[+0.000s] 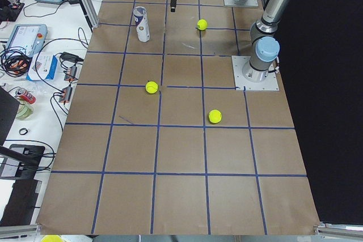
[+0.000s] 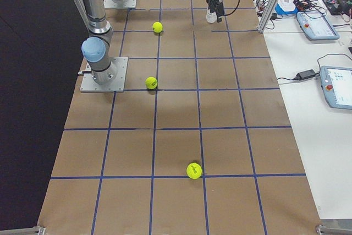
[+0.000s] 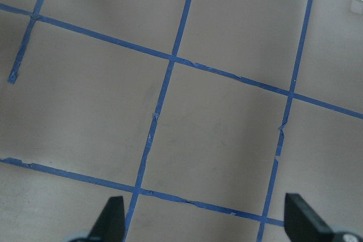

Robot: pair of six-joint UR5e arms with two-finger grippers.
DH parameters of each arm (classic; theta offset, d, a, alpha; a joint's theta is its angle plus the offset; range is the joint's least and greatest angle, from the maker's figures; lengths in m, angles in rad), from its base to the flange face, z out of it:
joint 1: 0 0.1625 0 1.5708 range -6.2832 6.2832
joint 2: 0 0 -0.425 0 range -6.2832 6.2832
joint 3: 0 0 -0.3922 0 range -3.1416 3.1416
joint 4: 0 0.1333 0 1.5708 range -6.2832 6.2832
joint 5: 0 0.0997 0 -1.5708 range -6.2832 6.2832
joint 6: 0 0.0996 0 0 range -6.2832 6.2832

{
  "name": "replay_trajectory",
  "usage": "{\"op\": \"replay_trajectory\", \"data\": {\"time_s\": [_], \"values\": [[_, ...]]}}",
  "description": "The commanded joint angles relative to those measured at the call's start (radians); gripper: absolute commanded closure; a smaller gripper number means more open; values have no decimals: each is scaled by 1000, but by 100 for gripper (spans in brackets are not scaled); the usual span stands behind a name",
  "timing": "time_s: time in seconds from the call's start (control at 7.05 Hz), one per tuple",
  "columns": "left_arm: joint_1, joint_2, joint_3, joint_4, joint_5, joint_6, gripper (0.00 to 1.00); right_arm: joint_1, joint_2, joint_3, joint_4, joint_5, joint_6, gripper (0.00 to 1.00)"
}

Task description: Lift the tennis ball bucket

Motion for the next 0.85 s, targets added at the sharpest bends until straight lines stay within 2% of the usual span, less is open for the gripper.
{"op": "replay_trajectory", "data": {"time_s": [0.0,0.43,0.71], "values": [[3,-1,5,-7,0,-1,0,0,0,0,-1,1,0,0],[3,-1,10,-7,0,11,0,-3,-3,-6,19,-1,27,0],[3,-3,8,-4,-1,12,0,-14,-9,-24,158,15,78,0]]}}
